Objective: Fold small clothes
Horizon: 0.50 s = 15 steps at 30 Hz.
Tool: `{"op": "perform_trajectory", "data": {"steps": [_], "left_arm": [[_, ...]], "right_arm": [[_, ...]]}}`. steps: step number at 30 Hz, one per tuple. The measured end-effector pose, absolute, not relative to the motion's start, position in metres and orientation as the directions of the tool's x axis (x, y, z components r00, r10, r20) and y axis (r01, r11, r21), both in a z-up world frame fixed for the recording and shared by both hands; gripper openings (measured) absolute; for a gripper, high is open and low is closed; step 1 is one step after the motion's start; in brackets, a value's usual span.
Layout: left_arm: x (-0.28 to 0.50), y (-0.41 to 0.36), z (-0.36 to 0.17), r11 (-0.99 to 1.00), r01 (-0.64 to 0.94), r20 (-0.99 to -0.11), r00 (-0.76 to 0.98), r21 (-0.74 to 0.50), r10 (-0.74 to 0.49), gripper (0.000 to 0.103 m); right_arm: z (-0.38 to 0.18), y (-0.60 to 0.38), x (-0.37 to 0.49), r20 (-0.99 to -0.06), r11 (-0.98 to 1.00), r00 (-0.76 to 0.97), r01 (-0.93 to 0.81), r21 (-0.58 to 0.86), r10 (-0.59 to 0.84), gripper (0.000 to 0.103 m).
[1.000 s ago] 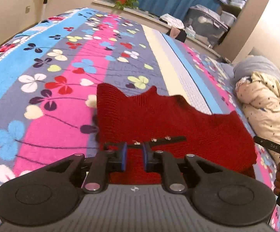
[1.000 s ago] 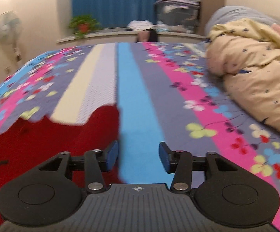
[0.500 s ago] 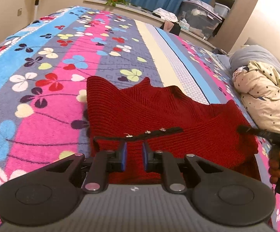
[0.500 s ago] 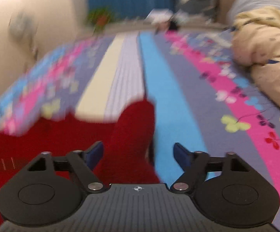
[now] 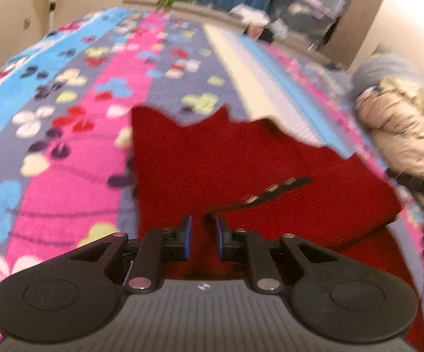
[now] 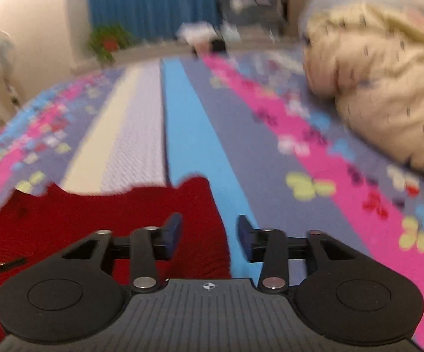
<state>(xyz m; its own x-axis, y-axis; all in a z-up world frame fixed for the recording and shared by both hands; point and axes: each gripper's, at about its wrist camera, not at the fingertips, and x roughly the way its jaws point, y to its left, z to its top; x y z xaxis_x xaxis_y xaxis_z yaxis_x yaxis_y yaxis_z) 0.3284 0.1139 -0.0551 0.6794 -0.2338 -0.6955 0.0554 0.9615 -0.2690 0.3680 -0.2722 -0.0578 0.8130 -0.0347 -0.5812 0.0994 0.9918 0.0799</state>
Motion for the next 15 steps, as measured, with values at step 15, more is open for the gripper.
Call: {"op": "perform_trajectory", "data": {"steps": [15], "left_arm": [[0.264, 0.097, -0.026, 0.995, 0.081, -0.63, 0.769, -0.065, -0.104, 0.05]], "right_arm": [[-0.014, -0.311, 0.181, -0.547, 0.973, 0.835, 0.166, 0.16, -0.052, 0.066]]}}
